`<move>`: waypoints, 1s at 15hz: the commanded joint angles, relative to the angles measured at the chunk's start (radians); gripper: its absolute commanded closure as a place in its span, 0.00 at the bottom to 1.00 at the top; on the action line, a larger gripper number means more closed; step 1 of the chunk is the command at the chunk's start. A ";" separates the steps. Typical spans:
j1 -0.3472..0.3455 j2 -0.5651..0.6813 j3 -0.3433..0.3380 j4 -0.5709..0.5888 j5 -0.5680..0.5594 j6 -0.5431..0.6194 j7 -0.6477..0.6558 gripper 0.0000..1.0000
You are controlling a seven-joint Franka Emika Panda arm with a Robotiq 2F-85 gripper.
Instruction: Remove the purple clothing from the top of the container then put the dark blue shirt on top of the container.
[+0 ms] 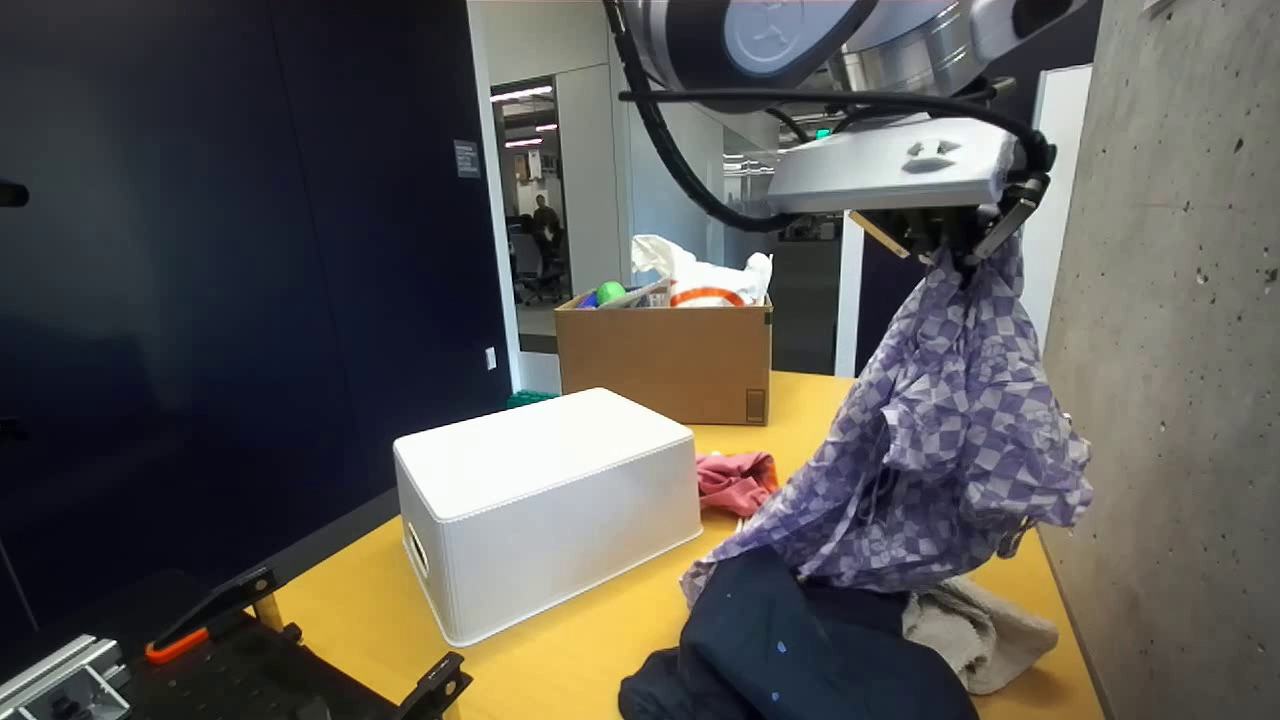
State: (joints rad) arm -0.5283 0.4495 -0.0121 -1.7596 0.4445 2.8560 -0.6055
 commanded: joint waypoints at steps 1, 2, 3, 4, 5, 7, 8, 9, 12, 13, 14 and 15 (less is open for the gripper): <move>-0.038 0.035 0.078 0.097 0.089 -0.052 -0.022 0.58; -0.050 0.017 0.097 0.075 0.109 -0.065 -0.039 0.51; -0.056 0.000 0.111 0.057 0.127 -0.089 -0.042 0.43; -0.077 -0.042 0.136 0.004 0.157 -0.108 -0.068 0.37; -0.087 -0.072 0.147 -0.031 0.179 -0.126 -0.083 0.30; -0.101 -0.193 0.140 -0.188 0.200 -0.193 -0.105 0.15; -0.085 -0.232 0.104 -0.235 0.203 -0.238 -0.110 0.07; -0.077 -0.278 0.082 -0.291 0.220 -0.272 -0.118 0.01; -0.033 -0.399 -0.030 -0.465 0.194 -0.391 -0.127 0.00; -0.016 -0.407 -0.066 -0.495 0.187 -0.401 -0.135 0.00; 0.004 -0.386 -0.095 -0.507 0.182 -0.401 -0.148 0.00; 0.026 -0.373 -0.119 -0.526 0.187 -0.396 -0.161 0.00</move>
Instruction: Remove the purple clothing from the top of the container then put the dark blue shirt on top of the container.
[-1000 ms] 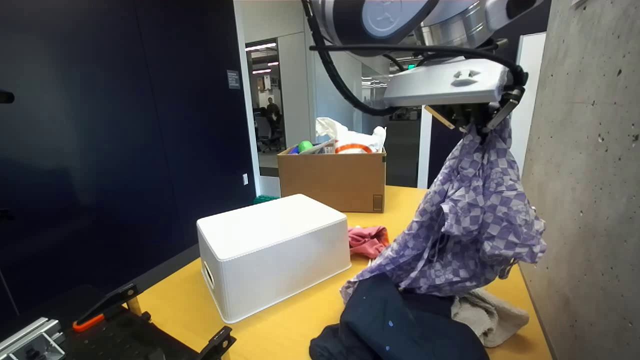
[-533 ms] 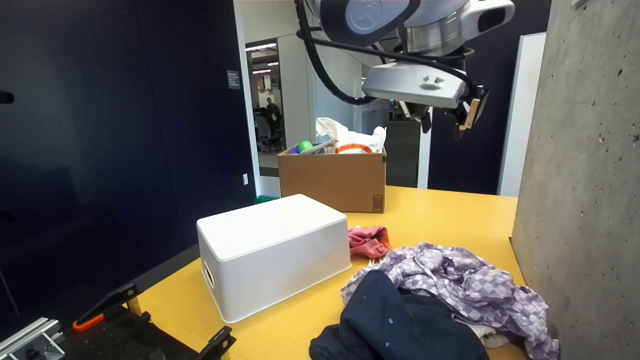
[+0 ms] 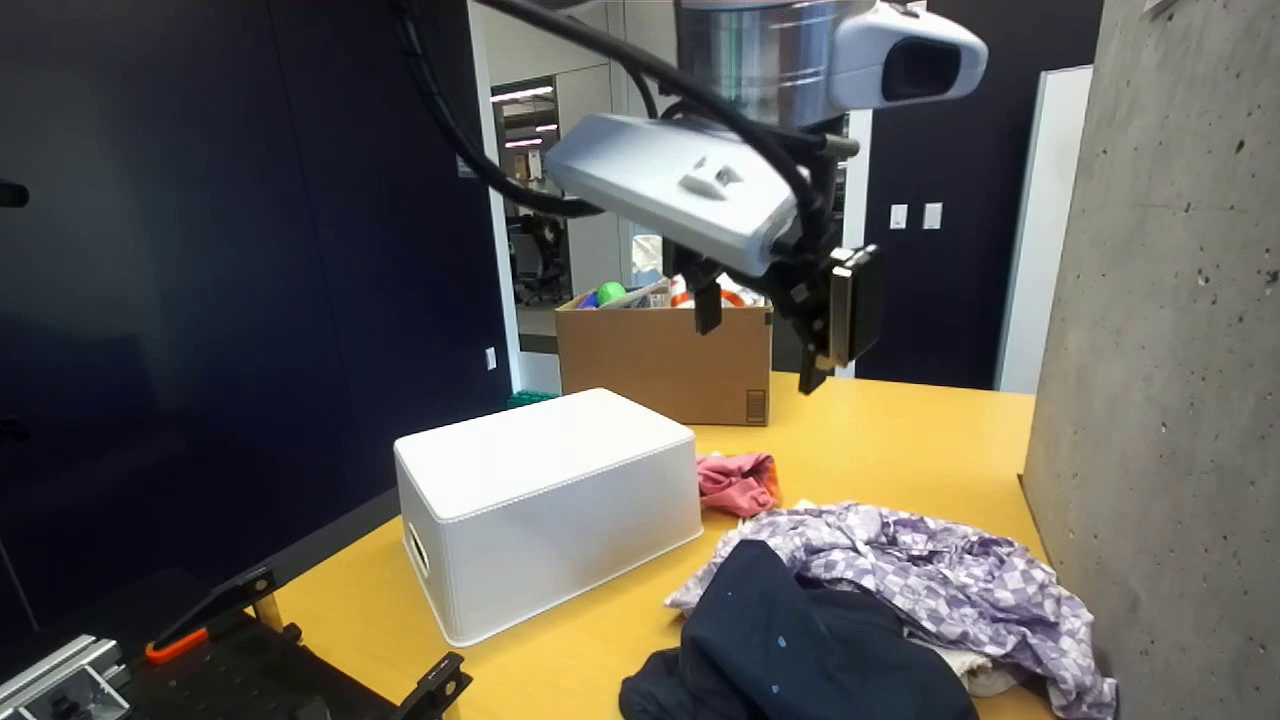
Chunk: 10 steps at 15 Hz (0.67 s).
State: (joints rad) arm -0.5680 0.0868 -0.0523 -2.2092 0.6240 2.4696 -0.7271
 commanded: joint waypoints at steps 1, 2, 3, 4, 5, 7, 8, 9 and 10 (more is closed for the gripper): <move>0.089 0.021 -0.093 -0.080 0.014 -0.001 -0.044 0.00; 0.108 0.045 -0.107 -0.085 0.016 -0.001 -0.048 0.00; 0.125 0.090 -0.110 -0.071 0.019 0.008 -0.036 0.00; 0.139 0.119 -0.110 -0.066 0.019 0.017 -0.026 0.00; 0.150 0.155 -0.103 -0.055 0.027 0.017 -0.017 0.00; 0.169 0.226 -0.098 -0.045 0.007 0.046 0.039 0.00; 0.169 0.259 -0.092 -0.032 0.008 0.045 0.051 0.00; 0.166 0.298 -0.089 -0.017 0.011 0.070 0.068 0.00; 0.162 0.333 -0.088 0.001 0.001 0.074 0.094 0.00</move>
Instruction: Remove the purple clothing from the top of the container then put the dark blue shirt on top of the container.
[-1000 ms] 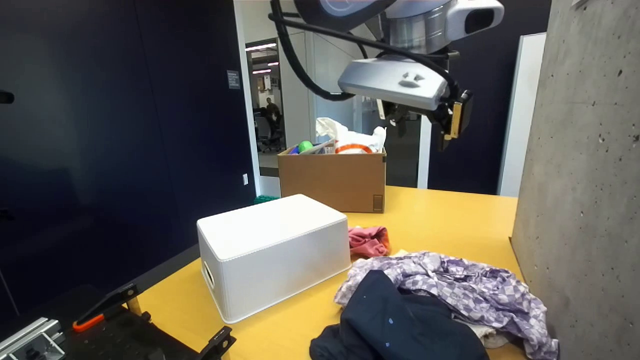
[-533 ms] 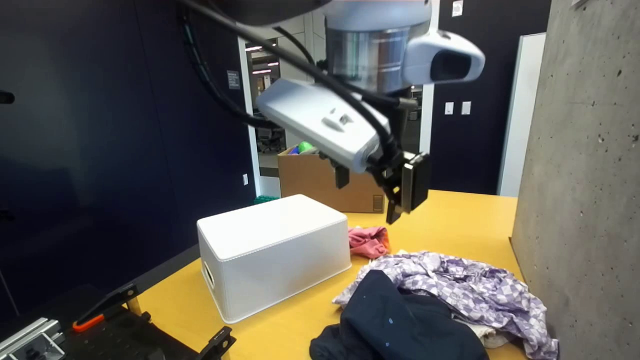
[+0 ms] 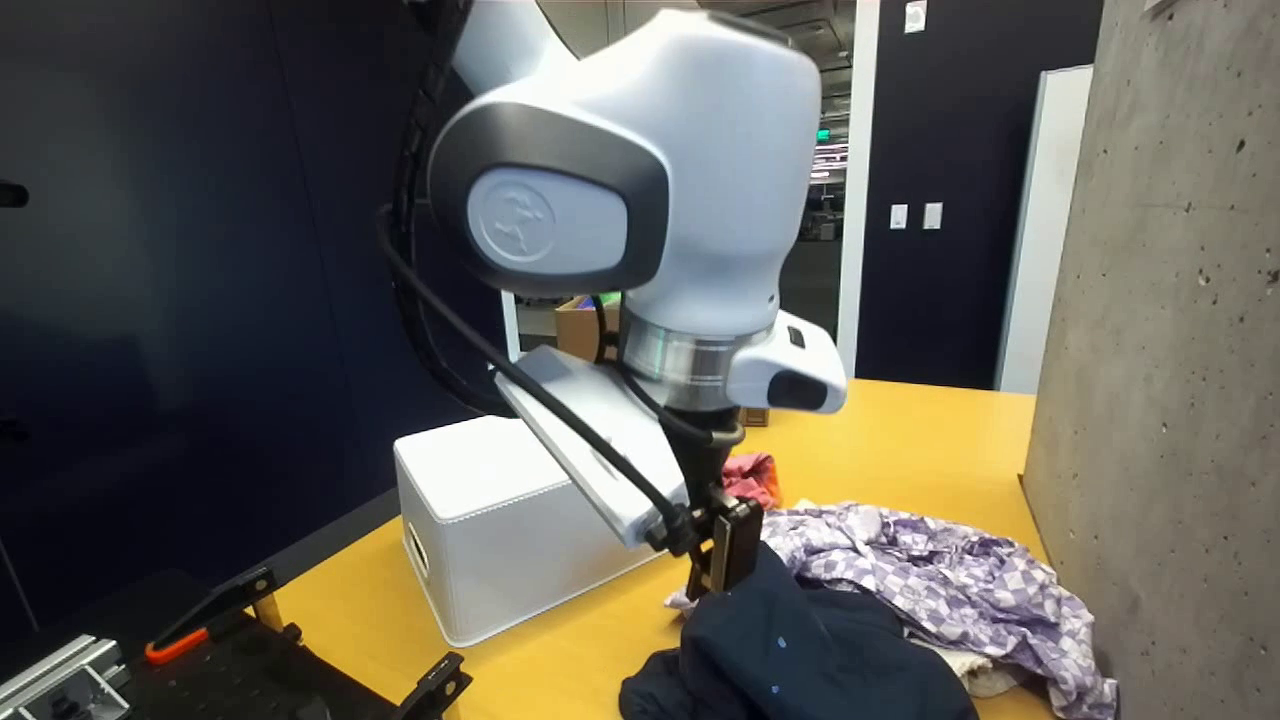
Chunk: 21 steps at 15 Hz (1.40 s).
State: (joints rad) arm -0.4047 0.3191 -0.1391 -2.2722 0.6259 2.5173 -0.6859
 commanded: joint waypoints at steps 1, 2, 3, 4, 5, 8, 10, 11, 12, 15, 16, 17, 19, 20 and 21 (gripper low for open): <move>-0.012 0.142 0.005 0.089 0.002 0.047 0.069 0.00; -0.024 0.166 0.017 0.104 0.007 0.064 0.069 0.00; -0.030 0.189 0.022 0.120 -0.001 0.085 0.084 0.00; -0.039 0.215 0.028 0.141 -0.007 0.095 0.098 0.00; -0.049 0.247 0.033 0.172 -0.014 0.092 0.112 0.00; -0.072 0.317 0.053 0.249 -0.032 0.097 0.143 0.00; -0.085 0.362 0.068 0.304 -0.042 0.099 0.151 0.00; -0.091 0.385 0.076 0.331 -0.048 0.098 0.154 0.00; -0.096 0.405 0.082 0.355 -0.055 0.096 0.158 0.00; -0.106 0.459 0.102 0.418 -0.081 0.092 0.183 0.25; -0.112 0.472 0.109 0.431 -0.095 0.088 0.191 0.26; -0.117 0.476 0.119 0.433 -0.103 0.092 0.196 0.35; -0.134 0.481 0.140 0.434 -0.114 0.094 0.199 0.51; -0.142 0.485 0.148 0.436 -0.121 0.091 0.203 0.58; -0.149 0.485 0.155 0.432 -0.122 0.093 0.201 0.66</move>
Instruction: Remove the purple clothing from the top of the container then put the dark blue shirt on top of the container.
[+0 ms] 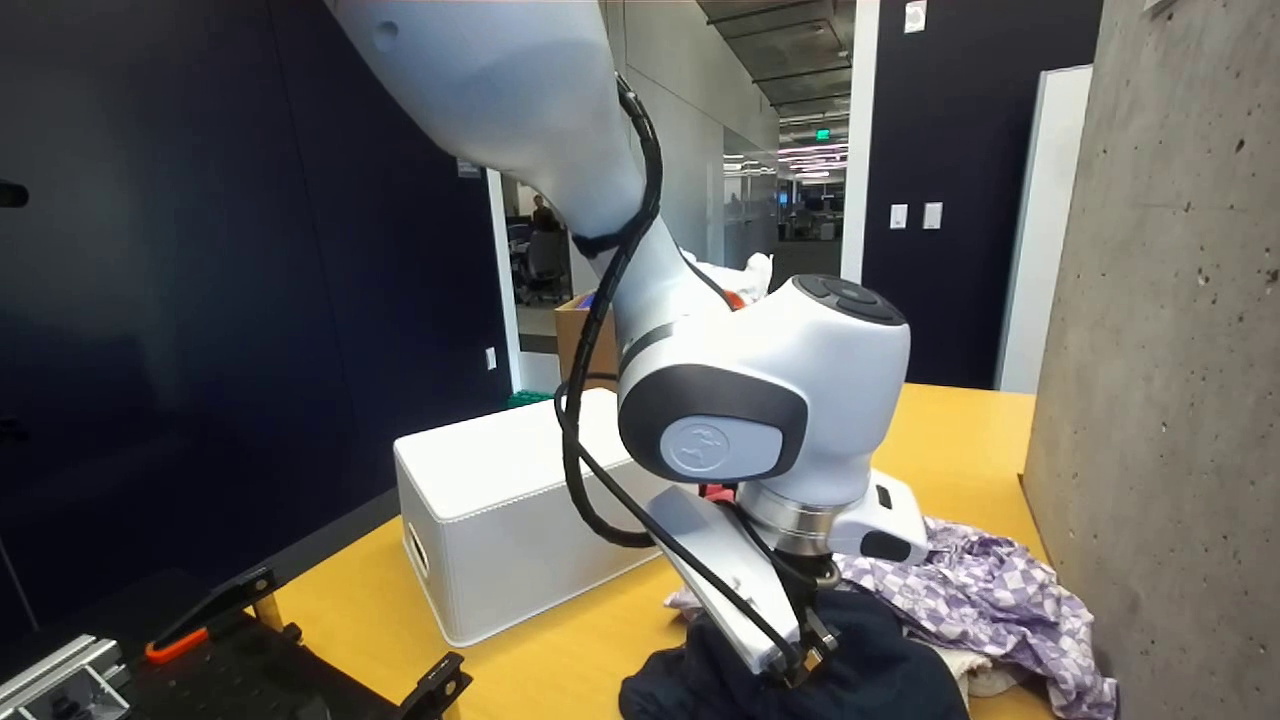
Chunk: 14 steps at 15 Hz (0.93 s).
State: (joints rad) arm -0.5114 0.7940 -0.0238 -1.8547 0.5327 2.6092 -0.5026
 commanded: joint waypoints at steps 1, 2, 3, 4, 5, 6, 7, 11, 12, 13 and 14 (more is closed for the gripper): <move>-0.047 0.006 0.045 0.007 -0.029 0.003 0.016 0.73; -0.051 -0.005 0.048 -0.006 -0.028 0.005 0.016 0.81; -0.052 -0.016 0.050 -0.018 -0.028 0.012 0.015 0.88; -0.054 -0.035 0.053 -0.032 -0.026 0.012 0.016 0.95; -0.056 -0.047 0.055 -0.041 -0.024 0.013 0.018 0.99; -0.057 -0.068 0.057 -0.054 -0.023 0.015 0.018 1.00; -0.055 -0.089 0.056 -0.066 -0.024 0.018 0.020 1.00; -0.033 -0.236 0.047 -0.134 -0.027 0.028 0.025 0.97; -0.022 -0.288 0.041 -0.152 -0.030 0.026 0.031 0.97; -0.013 -0.325 0.035 -0.159 -0.031 0.021 0.036 0.97; 0.006 -0.365 0.022 -0.165 -0.042 0.016 0.052 0.97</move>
State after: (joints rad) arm -0.5344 0.5772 0.0107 -1.9425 0.5257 2.6187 -0.4988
